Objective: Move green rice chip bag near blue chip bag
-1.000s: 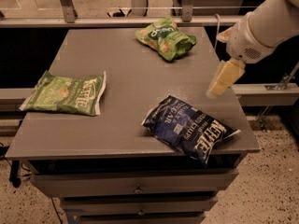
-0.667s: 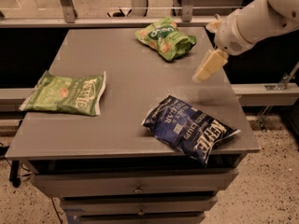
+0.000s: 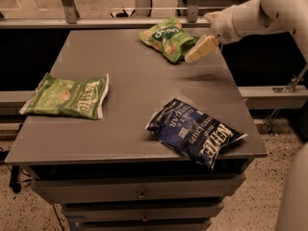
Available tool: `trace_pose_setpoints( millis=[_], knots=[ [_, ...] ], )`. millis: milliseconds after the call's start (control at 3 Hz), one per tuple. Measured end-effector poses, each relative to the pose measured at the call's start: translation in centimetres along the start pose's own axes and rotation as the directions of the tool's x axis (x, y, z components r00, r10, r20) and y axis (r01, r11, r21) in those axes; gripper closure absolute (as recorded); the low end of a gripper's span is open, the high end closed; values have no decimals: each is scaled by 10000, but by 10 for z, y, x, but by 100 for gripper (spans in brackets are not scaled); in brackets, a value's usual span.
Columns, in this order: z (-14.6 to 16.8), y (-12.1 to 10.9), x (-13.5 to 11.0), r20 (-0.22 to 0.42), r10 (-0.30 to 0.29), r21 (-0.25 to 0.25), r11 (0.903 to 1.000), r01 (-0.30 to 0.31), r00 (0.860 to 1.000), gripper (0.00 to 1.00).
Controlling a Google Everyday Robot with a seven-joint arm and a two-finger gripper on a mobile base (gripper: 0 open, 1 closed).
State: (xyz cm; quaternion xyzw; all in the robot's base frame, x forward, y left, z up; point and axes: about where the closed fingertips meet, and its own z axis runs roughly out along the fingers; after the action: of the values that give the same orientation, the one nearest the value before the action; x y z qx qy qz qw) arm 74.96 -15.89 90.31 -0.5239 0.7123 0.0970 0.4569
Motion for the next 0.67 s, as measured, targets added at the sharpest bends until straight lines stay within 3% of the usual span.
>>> trace_pose_setpoints(
  millis=[333, 667],
  knots=[
    [28, -22, -1, 645, 670, -93, 9977, -665, 9957, 0],
    [50, -23, -6, 740, 1107, -460, 9931, -1074, 9911, 15]
  ],
)
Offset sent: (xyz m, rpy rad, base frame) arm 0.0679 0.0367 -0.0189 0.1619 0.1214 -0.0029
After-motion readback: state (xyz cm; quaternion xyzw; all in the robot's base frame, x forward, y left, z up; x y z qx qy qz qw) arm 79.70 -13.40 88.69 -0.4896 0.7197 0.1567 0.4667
